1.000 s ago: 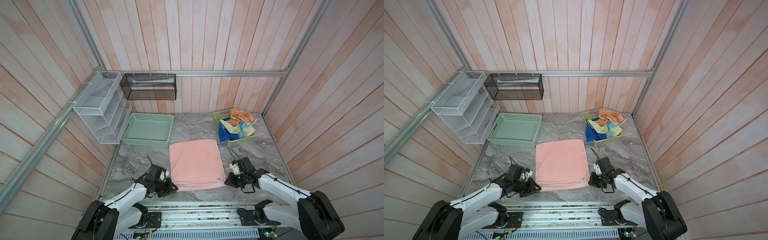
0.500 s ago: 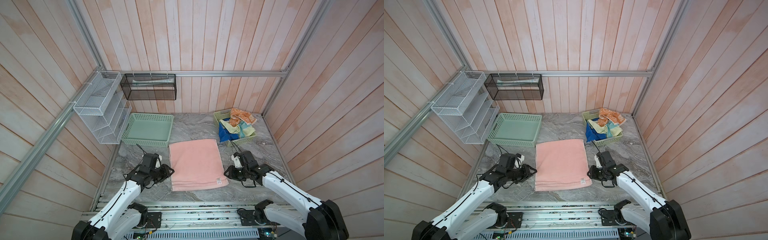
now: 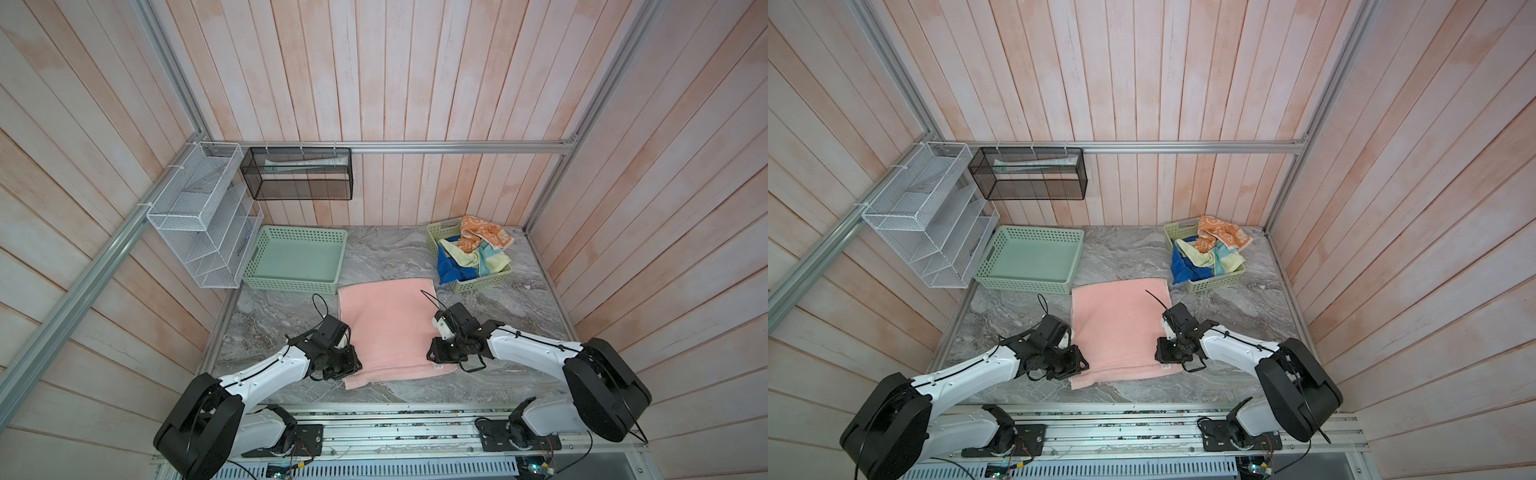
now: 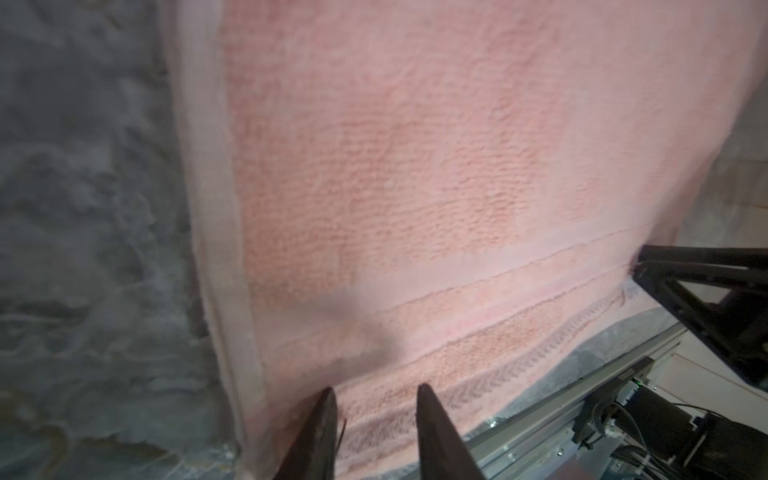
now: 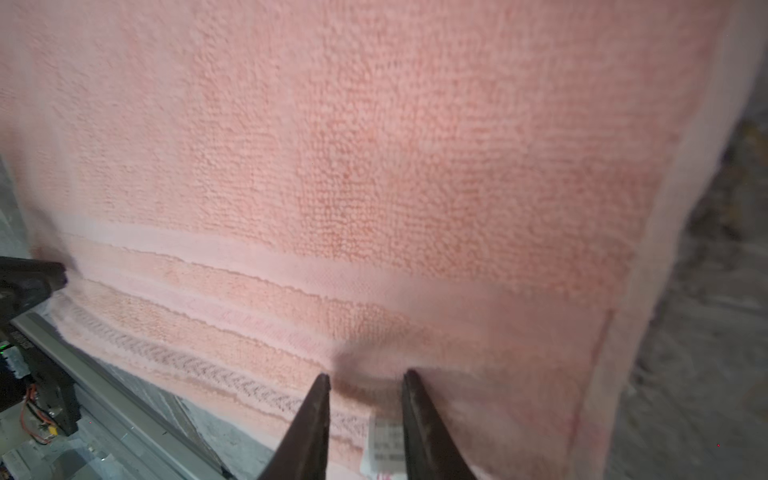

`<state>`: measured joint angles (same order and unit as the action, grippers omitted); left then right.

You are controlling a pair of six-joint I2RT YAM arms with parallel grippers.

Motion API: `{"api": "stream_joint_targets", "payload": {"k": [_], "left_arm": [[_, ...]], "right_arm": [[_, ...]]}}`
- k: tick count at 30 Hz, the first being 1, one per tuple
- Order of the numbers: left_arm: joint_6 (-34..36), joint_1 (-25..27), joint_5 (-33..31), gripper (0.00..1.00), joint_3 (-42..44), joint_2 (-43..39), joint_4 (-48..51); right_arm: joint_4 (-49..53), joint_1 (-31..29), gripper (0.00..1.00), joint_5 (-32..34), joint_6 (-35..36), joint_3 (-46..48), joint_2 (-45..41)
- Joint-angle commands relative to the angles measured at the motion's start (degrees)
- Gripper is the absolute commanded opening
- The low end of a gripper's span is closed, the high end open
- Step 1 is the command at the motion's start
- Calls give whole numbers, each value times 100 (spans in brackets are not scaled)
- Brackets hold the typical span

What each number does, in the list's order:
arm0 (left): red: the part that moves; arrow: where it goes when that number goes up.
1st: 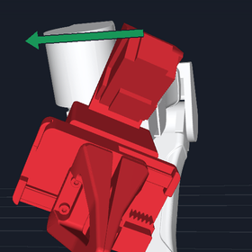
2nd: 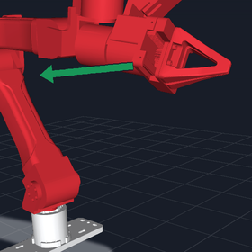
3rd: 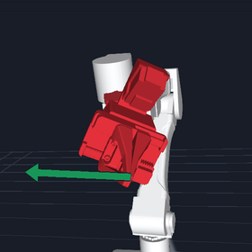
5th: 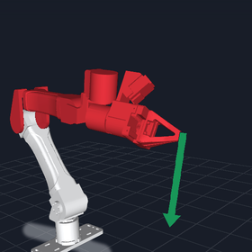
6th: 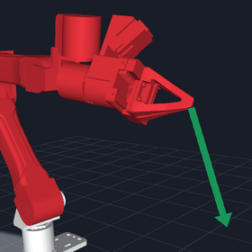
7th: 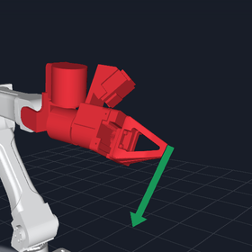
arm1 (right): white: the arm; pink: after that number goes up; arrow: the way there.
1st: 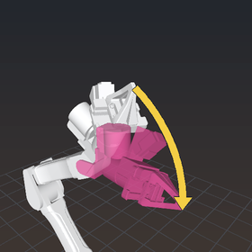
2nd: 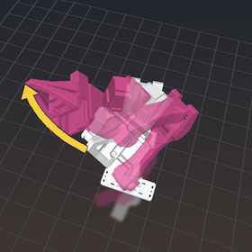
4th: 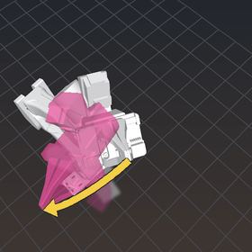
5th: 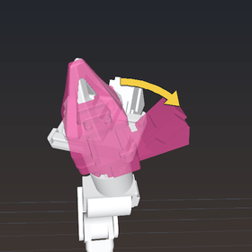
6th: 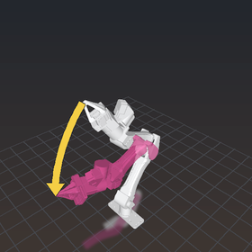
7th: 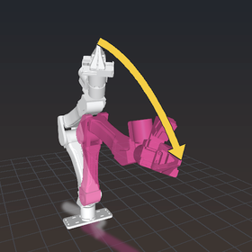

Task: Fold and stack the towels
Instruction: 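Open both grippers to release the folded towel edge, then move both grippers over the folded towel to its far edge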

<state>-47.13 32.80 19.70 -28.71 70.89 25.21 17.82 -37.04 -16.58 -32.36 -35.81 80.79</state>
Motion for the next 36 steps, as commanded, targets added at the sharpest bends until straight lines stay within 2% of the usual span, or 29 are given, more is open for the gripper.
{"api": "stream_joint_targets", "payload": {"k": [1, 6, 9, 11, 15, 18, 22, 25, 28, 31, 36], "left_arm": [[-93, 25, -287, 39, 199, 45, -51], [-298, 244, -311, 41, 252, -238, 106], [-333, 322, -330, 41, 130, -378, 266], [-222, 312, -480, 43, -143, -409, 485], [393, 118, -712, 52, -949, -125, 449], [900, -267, -704, 53, -1620, 493, 279], [1540, -603, -1061, 54, -2665, 1545, 33], [1833, -793, -1268, 55, -3405, 2338, -53], [1946, -934, -1393, 56, -4018, 3054, 5], [1972, -976, -1659, 56, -4292, 3478, -115], [1964, -1128, -1863, 59, -4473, 3790, -258]], "right_arm": [[49, -90, 32, -31, -289, 531, -64], [263, -367, 32, 9, -920, 1080, -887], [621, -436, 32, 112, -1193, 1050, -1430], [813, -438, 34, 250, -1198, 856, -1739], [988, -312, 38, 1133, -787, 89, -1887], [766, 245, 40, 1242, -117, -391, -1404], [109, 916, 41, 1689, 540, -821, -502], [-525, 1348, 41, 1532, 850, -1150, 157], [-670, 1555, 41, 1432, 1037, -1714, 825], [-573, 1690, 41, 1414, 1160, -2152, 1446], [-739, 1880, 43, 1450, 1314, -2399, 1975]]}}
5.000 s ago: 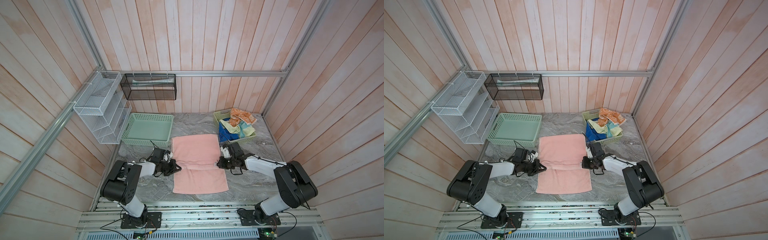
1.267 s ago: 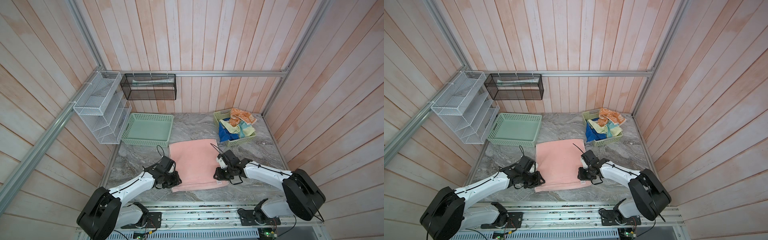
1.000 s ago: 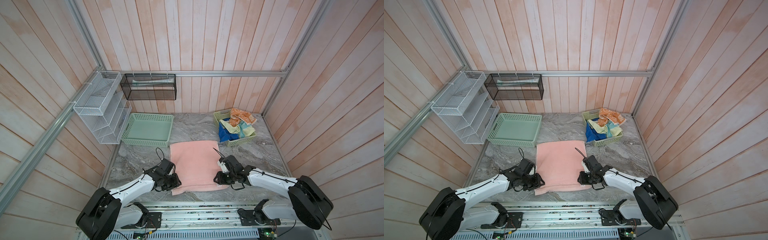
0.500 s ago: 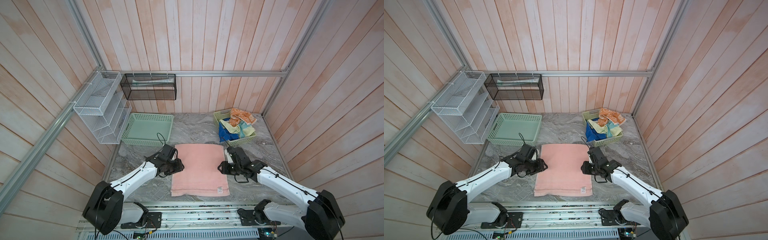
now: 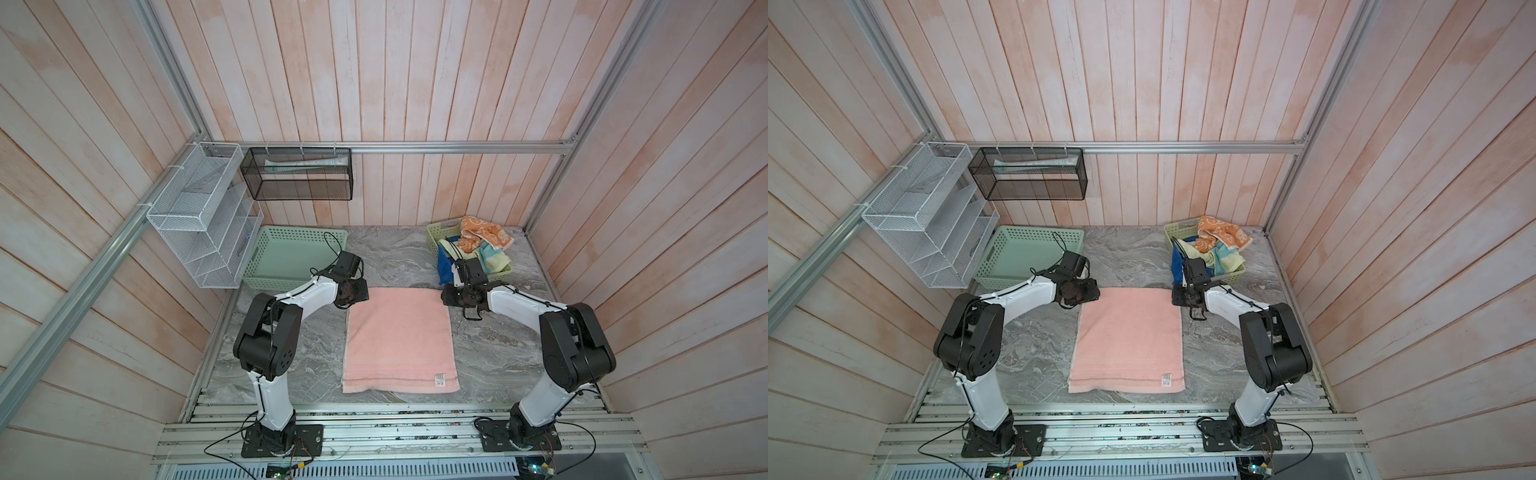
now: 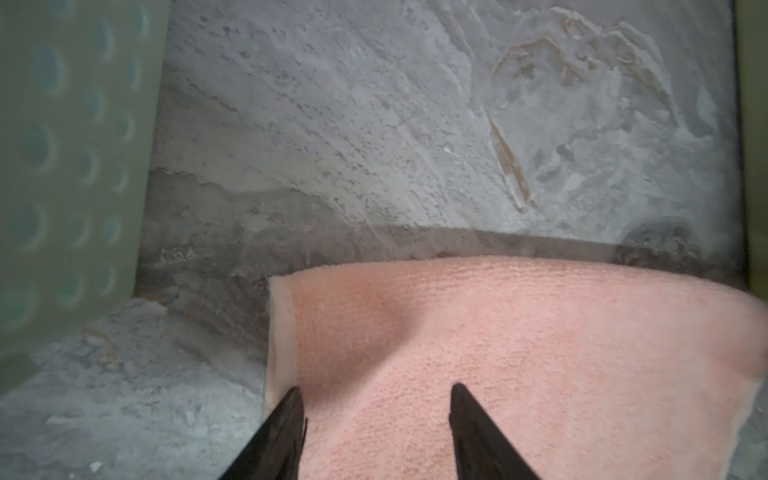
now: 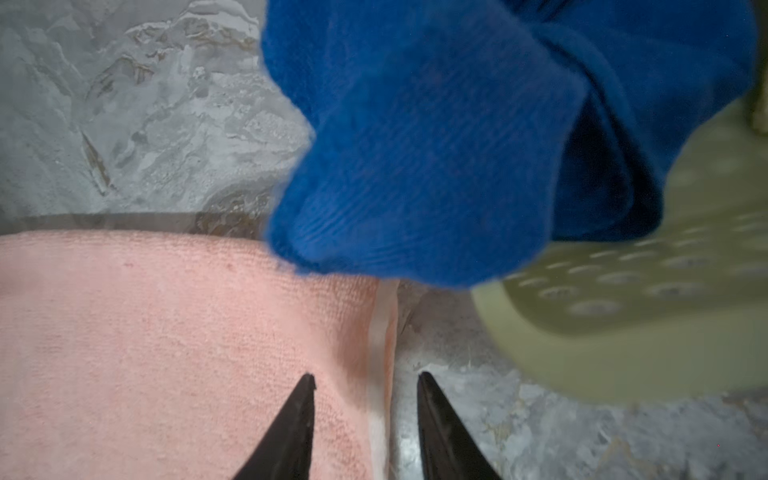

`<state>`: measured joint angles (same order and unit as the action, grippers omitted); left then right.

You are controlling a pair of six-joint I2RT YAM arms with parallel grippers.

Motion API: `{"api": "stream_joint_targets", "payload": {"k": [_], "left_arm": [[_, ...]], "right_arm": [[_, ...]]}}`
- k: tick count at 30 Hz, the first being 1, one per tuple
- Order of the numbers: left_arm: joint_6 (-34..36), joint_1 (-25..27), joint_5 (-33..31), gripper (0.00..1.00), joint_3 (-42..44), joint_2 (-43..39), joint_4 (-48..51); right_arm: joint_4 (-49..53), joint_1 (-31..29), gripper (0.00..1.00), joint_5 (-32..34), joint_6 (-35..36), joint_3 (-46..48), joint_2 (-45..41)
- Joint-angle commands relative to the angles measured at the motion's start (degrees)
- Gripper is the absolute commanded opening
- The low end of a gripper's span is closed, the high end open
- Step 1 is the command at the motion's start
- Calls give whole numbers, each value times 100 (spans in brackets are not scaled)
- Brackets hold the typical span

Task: Fold and stack the towels
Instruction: 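Move both grippers over the folded towel to its far edge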

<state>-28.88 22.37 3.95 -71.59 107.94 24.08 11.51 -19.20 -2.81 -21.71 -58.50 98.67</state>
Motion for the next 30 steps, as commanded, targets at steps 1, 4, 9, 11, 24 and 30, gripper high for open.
{"api": "stream_joint_targets", "payload": {"k": [1, 4, 9, 11, 24, 30], "left_arm": [[146, -120, -291, 59, -195, 110, -189], [201, -219, -202, 60, -307, 281, -174], [293, -255, -82, 61, -446, 535, -166], [303, -270, 65, 61, -487, 641, -203], [408, -277, 850, 27, -306, 499, -714], [434, -287, 975, 7, -126, 278, -833]], "right_arm": [[-149, 150, 43, 91, 264, -157, 264], [-214, 330, 45, 37, 301, -235, 435], [-280, 509, 47, 24, 385, -343, 576], [-280, 540, 47, -104, 422, -409, 651], [-488, 496, 45, -1081, 267, -592, 974], [-434, 434, 45, -1124, 164, -583, 1044]]}}
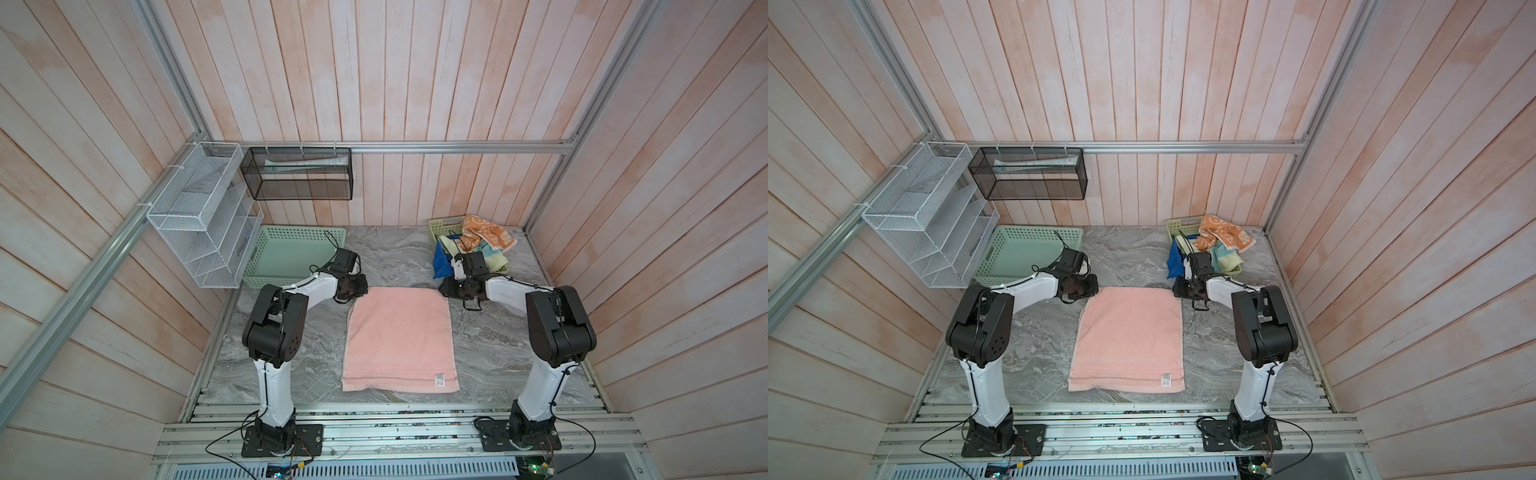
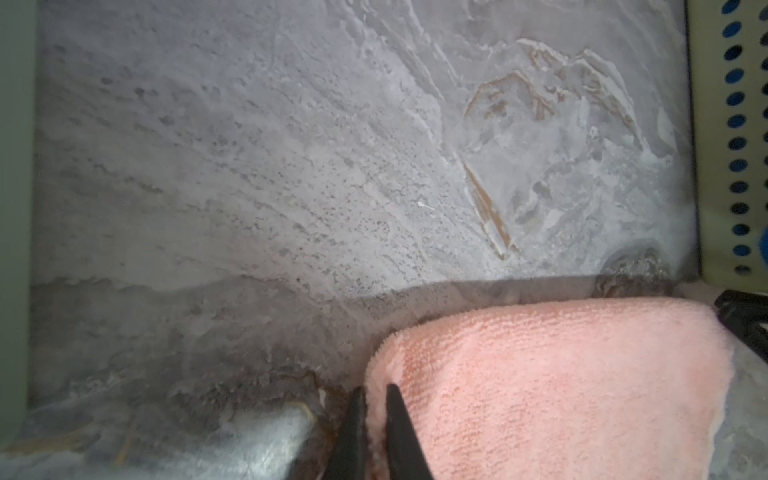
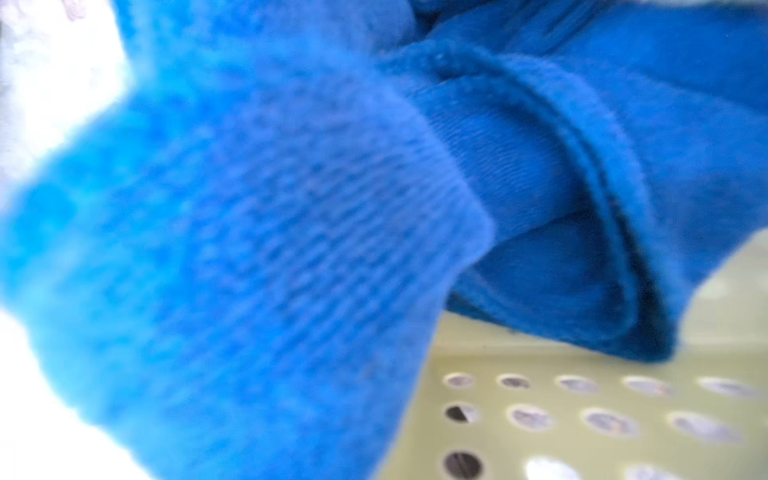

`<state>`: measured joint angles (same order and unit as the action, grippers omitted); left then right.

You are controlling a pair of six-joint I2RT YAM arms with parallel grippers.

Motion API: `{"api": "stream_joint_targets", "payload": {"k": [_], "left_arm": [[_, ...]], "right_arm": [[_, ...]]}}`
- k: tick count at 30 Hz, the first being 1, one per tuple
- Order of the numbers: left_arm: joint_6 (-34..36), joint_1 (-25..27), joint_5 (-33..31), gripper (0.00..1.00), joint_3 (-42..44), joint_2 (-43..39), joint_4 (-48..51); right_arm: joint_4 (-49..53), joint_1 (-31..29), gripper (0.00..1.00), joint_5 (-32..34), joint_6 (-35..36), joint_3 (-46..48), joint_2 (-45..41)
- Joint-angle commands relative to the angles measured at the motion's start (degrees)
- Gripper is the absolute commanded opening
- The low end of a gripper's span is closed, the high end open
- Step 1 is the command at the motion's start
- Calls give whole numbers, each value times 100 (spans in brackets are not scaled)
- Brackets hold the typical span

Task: Fold and stack the towels
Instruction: 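Move both grippers over the folded towel to its far edge, then grasp the far folded edge of the pink towel with both grippers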

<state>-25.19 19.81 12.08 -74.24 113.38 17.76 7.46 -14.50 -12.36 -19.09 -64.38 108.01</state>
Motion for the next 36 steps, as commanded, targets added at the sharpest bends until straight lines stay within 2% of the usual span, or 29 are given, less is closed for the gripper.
{"api": "stream_joint_targets", "payload": {"k": [1, 9, 15, 17, 19, 21, 24, 36], "left_arm": [[60, -37, 174, 6, 163, -296, -232], [159, -35, 266, 0, 190, -402, -251], [131, -40, 313, 0, 302, -474, -316], [128, -39, 352, 0, 313, -472, -334], [121, -40, 377, 0, 322, -495, -337], [144, -52, 411, 0, 314, -537, -352], [152, -88, 483, 0, 288, -614, -344], [228, -335, 774, 0, 318, -1252, -349]], "right_arm": [[-17, -38, 45, -186, -117, -4, 132], [179, -35, 38, -180, -252, -306, 312], [229, -31, 37, -366, -400, -445, 482], [173, -35, 30, -499, -441, -394, 481], [89, -36, 17, -498, -470, -302, 370], [-9, -44, 9, -408, -450, -206, 203], [-115, -44, 1, -240, -382, -113, -88], [-513, -51, 0, -58, -152, 237, -1144]]}}
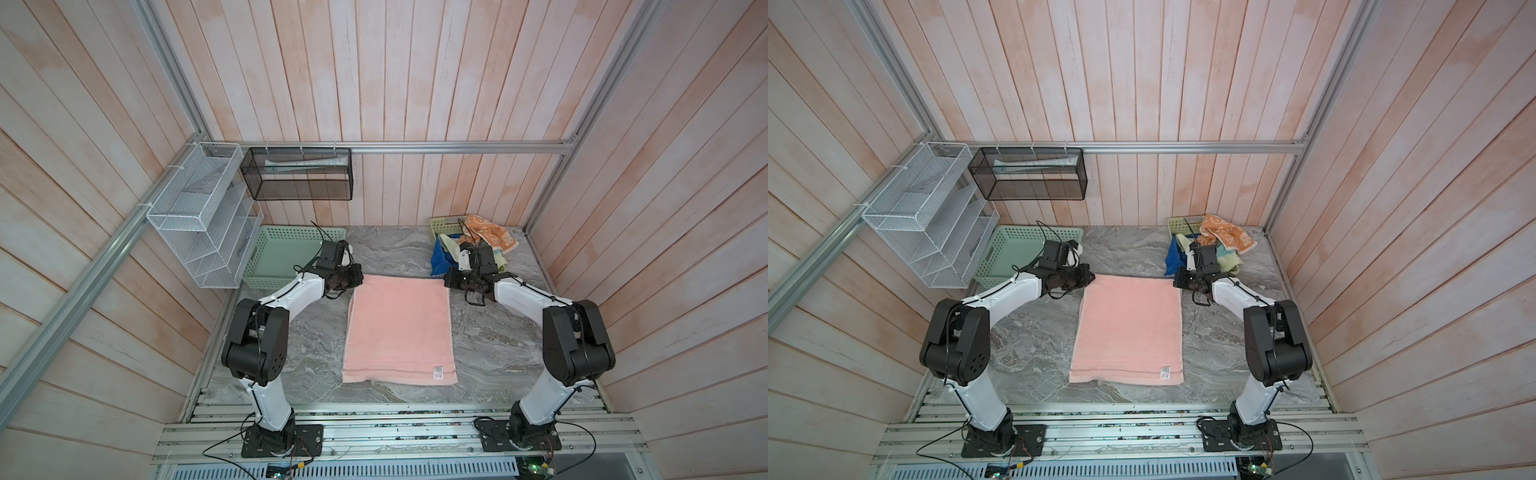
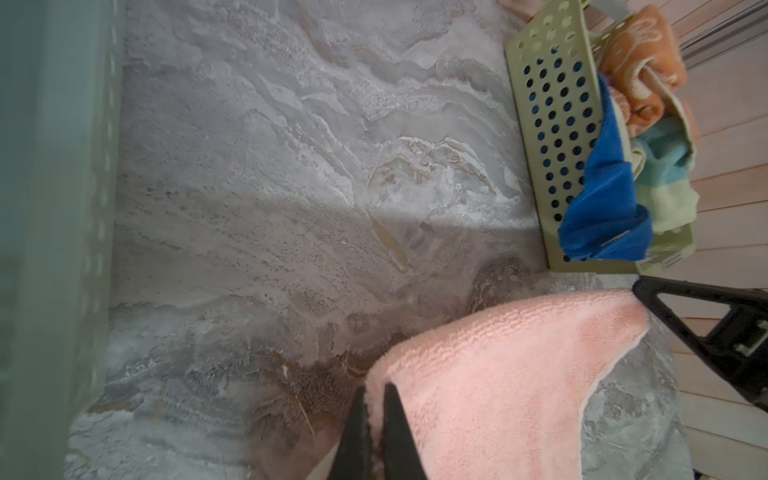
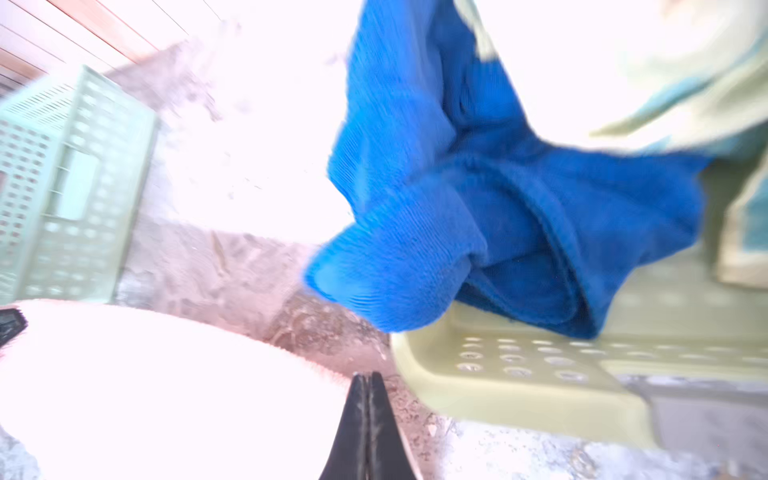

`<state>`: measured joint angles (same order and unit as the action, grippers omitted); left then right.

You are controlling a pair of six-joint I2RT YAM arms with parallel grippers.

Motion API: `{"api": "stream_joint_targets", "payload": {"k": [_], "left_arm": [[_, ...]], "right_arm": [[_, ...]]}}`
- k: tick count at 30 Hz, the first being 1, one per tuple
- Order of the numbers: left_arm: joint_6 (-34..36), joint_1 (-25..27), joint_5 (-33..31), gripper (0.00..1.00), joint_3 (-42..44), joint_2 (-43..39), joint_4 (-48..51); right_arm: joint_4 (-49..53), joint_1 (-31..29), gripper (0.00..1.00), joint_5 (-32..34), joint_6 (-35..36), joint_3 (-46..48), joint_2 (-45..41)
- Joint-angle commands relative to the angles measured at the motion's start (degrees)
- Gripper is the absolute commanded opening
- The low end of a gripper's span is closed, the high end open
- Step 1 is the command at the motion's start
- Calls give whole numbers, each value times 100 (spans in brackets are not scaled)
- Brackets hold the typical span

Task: Fold and stack the towels
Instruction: 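Grasp the far folded edge of the pink towel with both grippers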

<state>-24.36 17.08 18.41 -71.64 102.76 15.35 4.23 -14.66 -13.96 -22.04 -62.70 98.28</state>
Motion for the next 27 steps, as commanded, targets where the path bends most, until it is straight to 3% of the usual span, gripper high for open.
{"api": "stream_joint_targets", "payload": {"k": [1, 10, 22, 27], "left_arm": [[155, -82, 168, 0, 60, -244, -107], [80, -261, 700, 0, 655, -847, -401], [-462, -259, 1006, 0, 2949, -1895, -1491], [-474, -262, 1024, 0, 2994, -1938, -1364]], "right_arm": [[-199, -45, 0, 103, 169, 73, -231], [-80, -216, 0, 101, 214, 444, -797], [-278, -747, 0, 262, -359, 2291, -1991], [20, -748, 0, 165, -260, 2059, -1913]]}}
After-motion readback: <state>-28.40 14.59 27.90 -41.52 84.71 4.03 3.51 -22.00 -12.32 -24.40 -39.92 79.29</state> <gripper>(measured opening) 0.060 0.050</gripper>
